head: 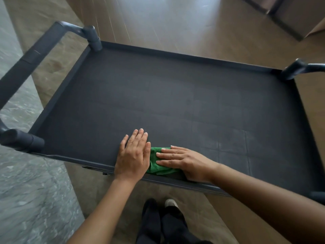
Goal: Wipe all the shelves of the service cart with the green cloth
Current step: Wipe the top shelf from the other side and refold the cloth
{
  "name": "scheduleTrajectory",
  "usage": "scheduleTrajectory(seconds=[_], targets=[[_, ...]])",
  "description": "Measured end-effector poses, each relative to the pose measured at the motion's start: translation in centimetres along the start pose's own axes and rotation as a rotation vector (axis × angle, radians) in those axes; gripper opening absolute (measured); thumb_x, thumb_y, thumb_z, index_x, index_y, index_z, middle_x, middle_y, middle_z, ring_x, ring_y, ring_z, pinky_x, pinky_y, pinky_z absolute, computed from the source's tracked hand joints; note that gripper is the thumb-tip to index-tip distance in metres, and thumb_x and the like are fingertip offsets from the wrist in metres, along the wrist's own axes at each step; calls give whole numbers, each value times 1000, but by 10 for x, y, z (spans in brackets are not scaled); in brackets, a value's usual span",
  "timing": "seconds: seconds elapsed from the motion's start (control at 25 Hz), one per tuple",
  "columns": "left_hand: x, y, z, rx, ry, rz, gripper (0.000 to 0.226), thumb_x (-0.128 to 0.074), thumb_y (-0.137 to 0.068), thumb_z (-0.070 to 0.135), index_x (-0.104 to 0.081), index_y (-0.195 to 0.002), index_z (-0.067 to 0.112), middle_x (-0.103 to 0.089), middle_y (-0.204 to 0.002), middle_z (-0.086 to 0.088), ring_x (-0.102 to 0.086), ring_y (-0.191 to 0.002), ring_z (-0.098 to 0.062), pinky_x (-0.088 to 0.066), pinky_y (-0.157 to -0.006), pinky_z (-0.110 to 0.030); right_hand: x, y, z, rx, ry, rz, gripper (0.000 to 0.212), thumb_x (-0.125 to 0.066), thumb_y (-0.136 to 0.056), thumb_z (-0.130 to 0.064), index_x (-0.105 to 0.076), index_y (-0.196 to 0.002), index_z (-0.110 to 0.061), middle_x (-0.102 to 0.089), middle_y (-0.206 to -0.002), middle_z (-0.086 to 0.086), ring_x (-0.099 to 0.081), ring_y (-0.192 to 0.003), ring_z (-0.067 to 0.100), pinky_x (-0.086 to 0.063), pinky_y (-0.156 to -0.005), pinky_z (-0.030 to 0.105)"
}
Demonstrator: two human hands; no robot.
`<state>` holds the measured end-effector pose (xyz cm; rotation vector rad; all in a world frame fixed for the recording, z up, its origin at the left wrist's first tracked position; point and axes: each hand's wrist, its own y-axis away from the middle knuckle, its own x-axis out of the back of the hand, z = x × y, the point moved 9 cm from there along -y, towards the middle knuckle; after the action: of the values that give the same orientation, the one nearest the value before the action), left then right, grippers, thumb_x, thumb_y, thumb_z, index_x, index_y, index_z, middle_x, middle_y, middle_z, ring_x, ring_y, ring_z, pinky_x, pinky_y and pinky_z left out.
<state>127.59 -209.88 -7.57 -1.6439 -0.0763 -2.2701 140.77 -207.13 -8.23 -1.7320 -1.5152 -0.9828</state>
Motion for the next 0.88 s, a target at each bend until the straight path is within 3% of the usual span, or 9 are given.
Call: scheduleTrajectory(seconds=[0.2, 0.36, 0.48, 0.68, 0.88], targets=[[-2, -1, -1, 1, -24, 17, 54, -24, -100, 35, -58, -130, 7, -53, -139, -9, -46, -132, -22, -28, -113, -43, 45, -38, 77, -167, 81, 65, 74, -47, -65, 19, -52, -134, -8, -43, -144, 11, -32, -139, 28, -17, -116, 41], [-1, 0, 0, -5, -40, 29, 51, -27, -99, 33, -59, -128, 6, -54, -137, -9, -48, -131, -22, -26, -112, -41, 96, -67, 163, -442, 127, 158, 79, -44, -70, 16, -40, -143, -14, -29, -153, 8, -19, -144, 23, -7, -117, 36], [-2, -1, -1, -3, -41, 19, 51, -27, -100, 33, -59, -129, 7, -54, -138, -8, -47, -132, -21, -28, -113, -43, 111, -74, 193, -550, 131, 175, 81, -42, -74, 15, -32, -146, -18, -23, -156, 4, -11, -146, 20, -2, -117, 32], [-1, -1, 0, 8, -24, 20, 52, -25, -99, 33, -60, -128, 7, -54, -137, -8, -47, -132, -21, -29, -113, -44, 94, -66, 159, -506, 129, 190, 79, -45, -74, 13, -32, -146, -15, -24, -155, 7, -15, -145, 20, -2, -115, 26], [3, -1, 1, 11, 7, 42, 53, -24, -99, 33, -61, -126, 7, -56, -135, -9, -48, -130, -22, -31, -111, -45, 36, -25, 55, -246, 66, 129, 73, -49, -75, 10, -39, -143, -15, -31, -151, 6, -20, -143, 21, -5, -118, 28]])
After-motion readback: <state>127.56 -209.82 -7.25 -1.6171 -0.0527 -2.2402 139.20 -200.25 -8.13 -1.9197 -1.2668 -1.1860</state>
